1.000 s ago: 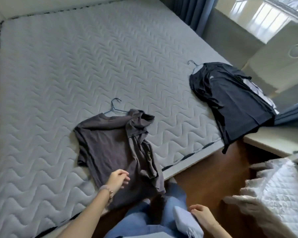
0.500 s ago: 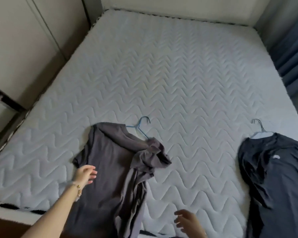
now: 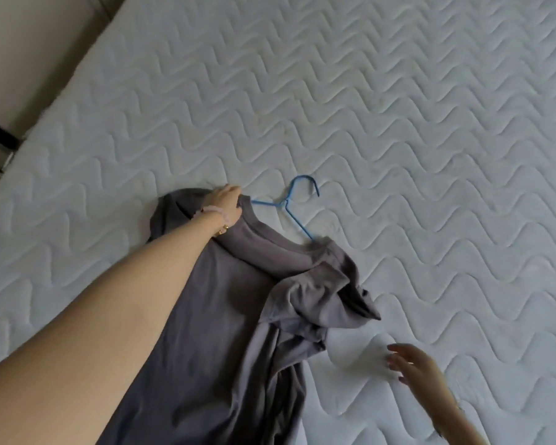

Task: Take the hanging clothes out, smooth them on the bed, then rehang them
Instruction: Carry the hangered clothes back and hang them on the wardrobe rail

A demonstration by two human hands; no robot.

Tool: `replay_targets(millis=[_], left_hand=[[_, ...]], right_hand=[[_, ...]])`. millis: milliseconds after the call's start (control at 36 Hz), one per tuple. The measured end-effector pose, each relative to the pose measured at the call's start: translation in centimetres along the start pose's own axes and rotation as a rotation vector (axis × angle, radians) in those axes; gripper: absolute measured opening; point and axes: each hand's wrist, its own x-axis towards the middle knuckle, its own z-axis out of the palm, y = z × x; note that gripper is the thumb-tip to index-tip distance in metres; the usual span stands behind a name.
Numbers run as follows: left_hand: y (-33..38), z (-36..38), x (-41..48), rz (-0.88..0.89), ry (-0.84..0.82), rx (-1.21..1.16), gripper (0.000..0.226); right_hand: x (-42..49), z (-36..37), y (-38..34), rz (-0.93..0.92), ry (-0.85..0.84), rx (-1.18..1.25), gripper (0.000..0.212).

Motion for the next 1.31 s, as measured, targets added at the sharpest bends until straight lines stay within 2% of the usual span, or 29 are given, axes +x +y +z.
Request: replay_targets(millis=[83,139,306,361,472,556,694,778,1000,1194,1306], left_hand=[[0.2,0.7,1.6,0.012,-0.059,0.118,0.048],[0.3,0.9,2.0,0.021,-0.035,0.158,0.048],[-0.2,-0.2,0.8,-0.036,-0.076,0.076,0.026],[-0.1,-1.6,-0.5,-0.033,-0.050,0.042,0.022],[1.7,-5.8,-4.3,0.004,0.068,0.011,0.027],[2.9,-8.8,-7.7,0.005,0.120,-0.140,0.028],[4.7,-12.2,-12.9,-0.068,0.117,-0.630,0.034],[7.7,-13.5,-15.9,-0.055,0.103,-0.792,0.029],[19.1,-12.9,-22.7,0.089,0.004,-0.680,0.028],[32.3,-8.7,-26.5,0.164,-0.119,-0.750,0.023],[39.8,-5.5,-26.6,0.164,-0.123,-0.817,0.022]], right_hand=[[-0.1,0.0,0.8,0.023,0.026,0.022,0.018],[-0.3,-0.2,1.3,0.031,0.037,0.034,0.018],[-2.4,-1.3,2.0,0.071,0.071,0.059,0.020],[-3.7,-1.8,1.9,0.084,0.083,0.079,0.018],[-6.9,-3.2,1.2,0.106,0.110,0.158,0.018],[-9.6,-4.5,0.1,0.110,0.134,0.228,0.019],[-13.2,-6.8,-1.0,0.098,0.147,0.331,0.020],[-15.3,-8.6,-0.9,0.092,0.180,0.376,0.021],[-19.4,-16.6,1.2,0.056,0.317,0.491,0.020],[-18.9,-26.7,6.9,0.037,0.378,0.546,0.020],[-15.6,-34.4,10.5,0.008,0.357,0.514,0.021]])
